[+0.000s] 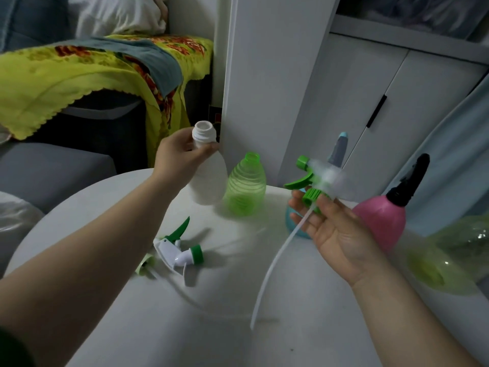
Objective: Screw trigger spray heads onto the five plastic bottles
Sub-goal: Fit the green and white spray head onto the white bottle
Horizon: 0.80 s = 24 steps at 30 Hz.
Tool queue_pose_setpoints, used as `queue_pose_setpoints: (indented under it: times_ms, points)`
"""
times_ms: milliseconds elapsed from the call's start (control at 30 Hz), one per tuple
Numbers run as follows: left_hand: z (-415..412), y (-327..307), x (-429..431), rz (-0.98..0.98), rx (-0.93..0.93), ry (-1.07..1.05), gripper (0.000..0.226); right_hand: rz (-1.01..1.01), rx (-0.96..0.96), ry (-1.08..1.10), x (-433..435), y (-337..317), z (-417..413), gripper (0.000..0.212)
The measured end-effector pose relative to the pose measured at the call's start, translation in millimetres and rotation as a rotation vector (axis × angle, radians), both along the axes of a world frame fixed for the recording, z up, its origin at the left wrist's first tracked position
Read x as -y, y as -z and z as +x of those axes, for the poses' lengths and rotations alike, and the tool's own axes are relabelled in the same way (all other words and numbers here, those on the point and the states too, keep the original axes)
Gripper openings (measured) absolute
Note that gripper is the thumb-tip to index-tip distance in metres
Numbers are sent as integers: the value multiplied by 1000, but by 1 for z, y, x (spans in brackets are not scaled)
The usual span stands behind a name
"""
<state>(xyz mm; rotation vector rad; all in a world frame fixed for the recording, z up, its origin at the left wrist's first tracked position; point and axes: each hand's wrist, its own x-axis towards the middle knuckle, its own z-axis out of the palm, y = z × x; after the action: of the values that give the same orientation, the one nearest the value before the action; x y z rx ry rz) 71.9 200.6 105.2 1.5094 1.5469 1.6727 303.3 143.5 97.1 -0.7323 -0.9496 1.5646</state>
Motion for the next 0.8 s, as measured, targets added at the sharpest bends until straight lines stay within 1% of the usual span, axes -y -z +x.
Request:
queue_pose_setpoints:
  times_ms: [100,200,233,267,300,333,367,467,567,667,800]
  points:
    - [9,-8,38,63,-51,209,28,48,-88,10,7,-19,5,45]
    - [19,-5,71,19,-15,394,31,75,-218,67,14,-42,12,57]
    - [22,-1,80,0,-3,437,30,84,-250,95,17,-50,15,57]
    - [26,3,87,-17,-2,464,28,97,-269,120,20,-56,17,49]
    - [31,8,94,-36,-4,479,27,108,-275,150,23,-61,18,36]
    - [35,13,99,-52,-5,488,30,111,-275,189,26,-66,19,22]
    - [39,18,104,-65,-3,498,33,107,-271,223,29,-70,20,13]
    - [50,30,114,-81,-26,497,38,112,-279,291,34,-76,26,11]
    - [58,32,117,-69,-36,447,37,138,-259,372,36,-81,30,16]
    - [65,31,113,-74,-20,420,34,200,-237,393,36,-86,29,20]
    - [71,30,106,-68,-59,388,32,307,-80,356,36,-90,23,15]
